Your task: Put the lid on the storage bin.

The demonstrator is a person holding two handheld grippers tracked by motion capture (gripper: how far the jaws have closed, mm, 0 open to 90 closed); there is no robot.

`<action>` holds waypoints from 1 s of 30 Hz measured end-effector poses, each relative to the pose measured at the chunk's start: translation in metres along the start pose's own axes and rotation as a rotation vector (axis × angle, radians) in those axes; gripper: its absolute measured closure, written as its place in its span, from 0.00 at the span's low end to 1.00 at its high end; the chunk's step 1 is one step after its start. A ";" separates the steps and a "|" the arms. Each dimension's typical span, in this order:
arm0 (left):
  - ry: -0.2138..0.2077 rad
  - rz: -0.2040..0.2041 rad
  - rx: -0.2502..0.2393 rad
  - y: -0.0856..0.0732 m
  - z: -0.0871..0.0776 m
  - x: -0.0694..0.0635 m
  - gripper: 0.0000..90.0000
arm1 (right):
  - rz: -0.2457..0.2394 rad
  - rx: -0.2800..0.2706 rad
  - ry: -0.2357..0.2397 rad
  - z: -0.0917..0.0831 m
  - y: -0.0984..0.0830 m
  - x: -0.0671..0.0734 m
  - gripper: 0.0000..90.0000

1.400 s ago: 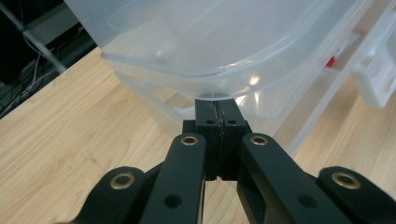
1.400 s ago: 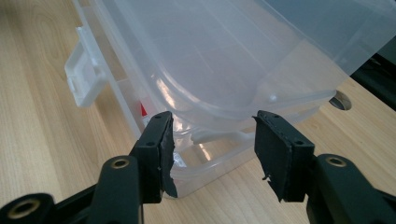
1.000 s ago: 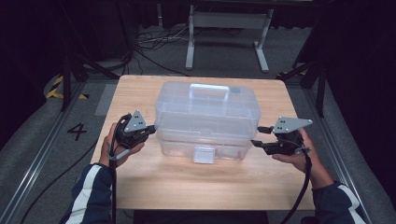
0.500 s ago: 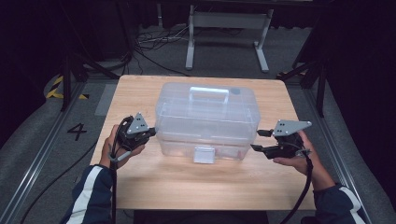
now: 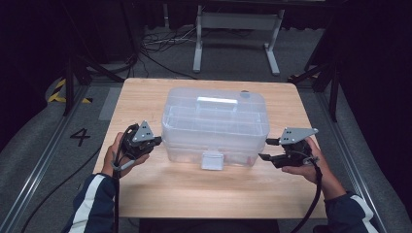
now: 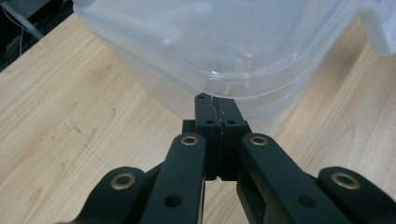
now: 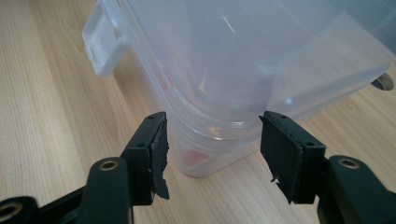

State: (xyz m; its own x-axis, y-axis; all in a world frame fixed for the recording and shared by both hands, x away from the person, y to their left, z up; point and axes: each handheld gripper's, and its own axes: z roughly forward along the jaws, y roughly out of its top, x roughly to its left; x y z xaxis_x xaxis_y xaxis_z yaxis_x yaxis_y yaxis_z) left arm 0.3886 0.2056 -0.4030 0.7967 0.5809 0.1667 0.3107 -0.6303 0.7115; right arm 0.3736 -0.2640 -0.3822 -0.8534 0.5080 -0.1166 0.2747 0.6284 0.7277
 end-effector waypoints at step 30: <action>0.016 -0.045 -0.023 -0.011 0.001 0.003 0.83 | 0.004 0.015 -0.056 0.012 -0.002 -0.001 0.46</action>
State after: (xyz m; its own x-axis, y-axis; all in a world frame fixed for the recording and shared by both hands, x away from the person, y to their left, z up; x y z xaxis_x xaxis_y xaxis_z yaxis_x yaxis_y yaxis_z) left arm 0.3881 0.2133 -0.4110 0.7737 0.6168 0.1447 0.3343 -0.5915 0.7338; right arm 0.3794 -0.2585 -0.3920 -0.8263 0.5423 -0.1519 0.2850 0.6353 0.7178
